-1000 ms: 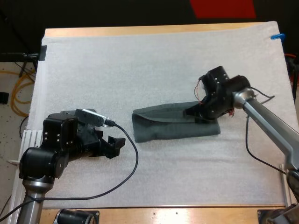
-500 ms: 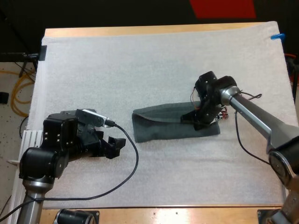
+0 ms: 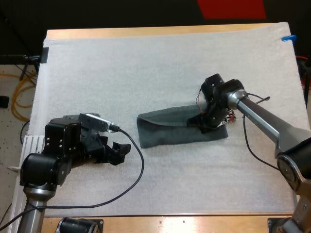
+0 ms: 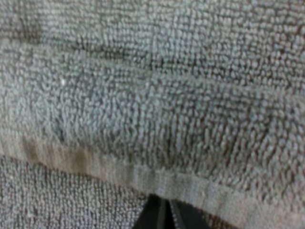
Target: Pick towel from pile fold and stack
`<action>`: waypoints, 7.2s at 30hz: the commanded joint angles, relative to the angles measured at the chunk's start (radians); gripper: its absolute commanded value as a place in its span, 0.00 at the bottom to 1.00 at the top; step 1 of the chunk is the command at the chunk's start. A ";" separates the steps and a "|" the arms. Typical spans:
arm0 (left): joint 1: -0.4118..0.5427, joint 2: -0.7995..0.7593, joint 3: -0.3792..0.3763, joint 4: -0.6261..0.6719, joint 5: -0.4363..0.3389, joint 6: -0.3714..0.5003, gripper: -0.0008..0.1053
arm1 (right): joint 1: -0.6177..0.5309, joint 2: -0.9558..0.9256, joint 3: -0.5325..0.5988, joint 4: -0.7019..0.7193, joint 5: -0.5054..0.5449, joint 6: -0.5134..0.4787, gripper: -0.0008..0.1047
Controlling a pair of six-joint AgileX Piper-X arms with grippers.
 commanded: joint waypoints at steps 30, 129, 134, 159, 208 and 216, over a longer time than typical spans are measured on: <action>-0.004 -0.005 -0.006 0.000 0.026 -0.003 0.69 | -0.009 -0.150 -0.083 -0.206 0.231 0.080 0.02; -0.004 -0.023 -0.006 -0.188 0.112 -0.371 0.69 | -0.216 -0.350 0.157 -0.113 0.529 -0.189 0.01; -0.004 -0.023 -0.006 -0.181 0.112 -0.371 0.69 | -0.178 -0.350 0.157 -0.109 0.359 -0.085 0.01; -0.004 -0.023 -0.006 -0.181 0.112 -0.371 0.69 | -0.024 -0.200 0.150 -0.287 -0.034 0.197 0.04; -0.269 0.728 0.047 -0.915 0.131 -0.712 0.69 | -0.024 -1.175 0.119 0.304 0.156 0.038 0.75; -0.301 0.903 0.023 -1.001 0.144 -0.841 0.69 | -0.024 -1.211 0.119 0.320 0.181 0.042 0.75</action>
